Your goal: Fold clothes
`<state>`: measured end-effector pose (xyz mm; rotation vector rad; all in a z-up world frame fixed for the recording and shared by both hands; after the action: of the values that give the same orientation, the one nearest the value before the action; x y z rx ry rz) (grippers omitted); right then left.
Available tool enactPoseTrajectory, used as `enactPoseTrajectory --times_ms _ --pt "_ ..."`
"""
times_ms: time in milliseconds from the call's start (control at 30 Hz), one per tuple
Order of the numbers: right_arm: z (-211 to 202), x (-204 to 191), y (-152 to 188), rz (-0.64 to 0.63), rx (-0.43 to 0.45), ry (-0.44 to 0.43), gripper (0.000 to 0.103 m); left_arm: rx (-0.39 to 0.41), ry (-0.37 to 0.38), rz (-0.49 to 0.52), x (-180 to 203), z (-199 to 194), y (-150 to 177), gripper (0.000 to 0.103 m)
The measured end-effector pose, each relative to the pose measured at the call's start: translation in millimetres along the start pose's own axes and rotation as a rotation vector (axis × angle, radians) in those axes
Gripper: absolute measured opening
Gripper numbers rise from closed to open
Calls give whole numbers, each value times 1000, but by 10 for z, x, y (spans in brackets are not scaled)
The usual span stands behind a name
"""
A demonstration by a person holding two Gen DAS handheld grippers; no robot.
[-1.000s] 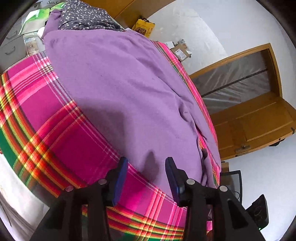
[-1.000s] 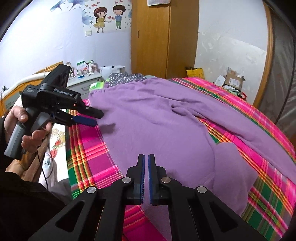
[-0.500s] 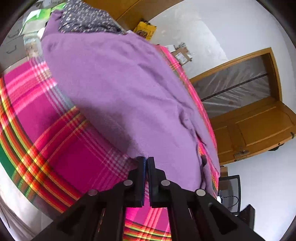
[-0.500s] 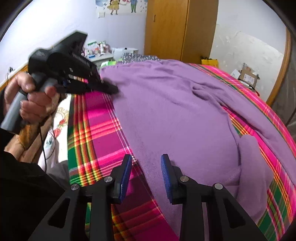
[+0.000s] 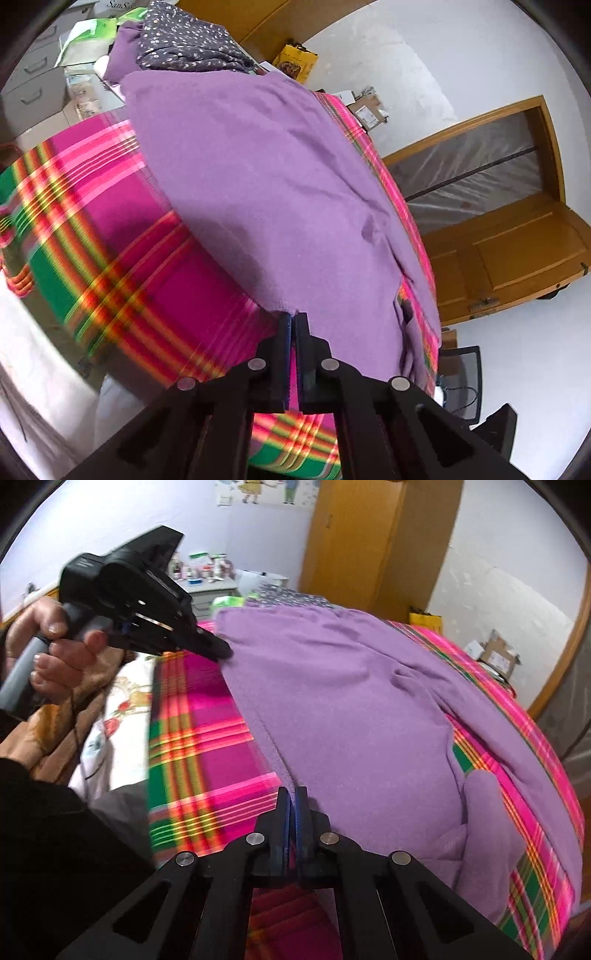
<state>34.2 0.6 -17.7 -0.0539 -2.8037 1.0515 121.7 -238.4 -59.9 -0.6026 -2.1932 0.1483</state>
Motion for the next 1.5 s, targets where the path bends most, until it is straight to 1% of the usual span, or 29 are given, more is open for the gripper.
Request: enactPoseTrajectory --times_ms 133,267,300,333,400,433,500,533,567,633,667,700,800,867,933,967,1100,1200,1333,1367,1400,1433,1500 --pt "31 -9 41 5 -16 -20 2 -24 -21 -13 -101 65 36 2" --pt "74 -2 76 14 -32 -35 4 -24 -24 13 -75 52 24 2" --pt "82 9 85 20 -38 -41 6 -31 -18 20 -65 48 15 2" --pt "84 27 94 29 -45 -47 6 -35 -16 18 -75 24 5 2" --pt "68 43 110 43 -48 -53 15 -31 -24 19 -103 -48 -18 3" --pt "42 46 110 47 -38 -56 17 -23 -34 21 -120 -96 -31 3" --pt "-9 53 109 56 -17 -62 22 26 -60 32 -176 -229 -100 3" --pt "-37 59 106 62 -2 -63 27 65 -85 29 -218 -299 -175 3" --pt "-57 69 100 67 11 -64 31 103 -110 26 -260 -370 -250 3" --pt "-44 95 76 75 19 -59 31 172 -161 27 -377 -479 -450 11" --pt "-30 107 64 79 19 -56 31 204 -195 28 -446 -522 -567 17" --pt "-17 119 52 83 20 -53 31 213 -208 16 -515 -526 -645 21" --pt "19 151 29 98 21 -52 31 239 -248 -19 -720 -538 -878 22" --pt "39 168 22 111 22 -58 31 242 -235 -21 -810 -490 -975 24" --pt "71 176 20 119 16 -64 31 249 -226 -34 -822 -475 -1024 25" --pt "91 177 18 119 11 -66 31 245 -215 -30 -818 -458 -1044 28" --pt "154 149 -4 107 -1 -77 31 233 -159 -42 -801 -374 -1106 28" --pt "193 111 -35 96 -4 -87 31 238 -137 -48 -828 -370 -1129 29" --pt "271 20 -120 71 -2 -108 31 244 -123 -65 -866 -363 -1154 28" --pt "294 -9 -144 64 -2 -116 31 245 -125 -70 -876 -362 -1151 24" --pt "324 -43 -173 56 -3 -129 31 247 -127 -75 -887 -361 -1148 9" --pt "350 -78 -197 47 -5 -137 31 248 -129 -81 -898 -360 -1145 4" --pt "388 -150 -225 21 -10 -137 31 251 -132 -91 -919 -358 -1138 3"
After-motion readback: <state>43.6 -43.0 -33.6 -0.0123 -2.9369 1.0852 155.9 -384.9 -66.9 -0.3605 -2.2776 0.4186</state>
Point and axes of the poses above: each gripper's, at about its wrist camera, not at the fingertips, and z roughly the way its jaws point, x to its right, y to its underside, the point moved 1 cm from there along z, roughly the way its jaws point, and after that the axes turned 3 degrees about z, right-handed, at the moved point
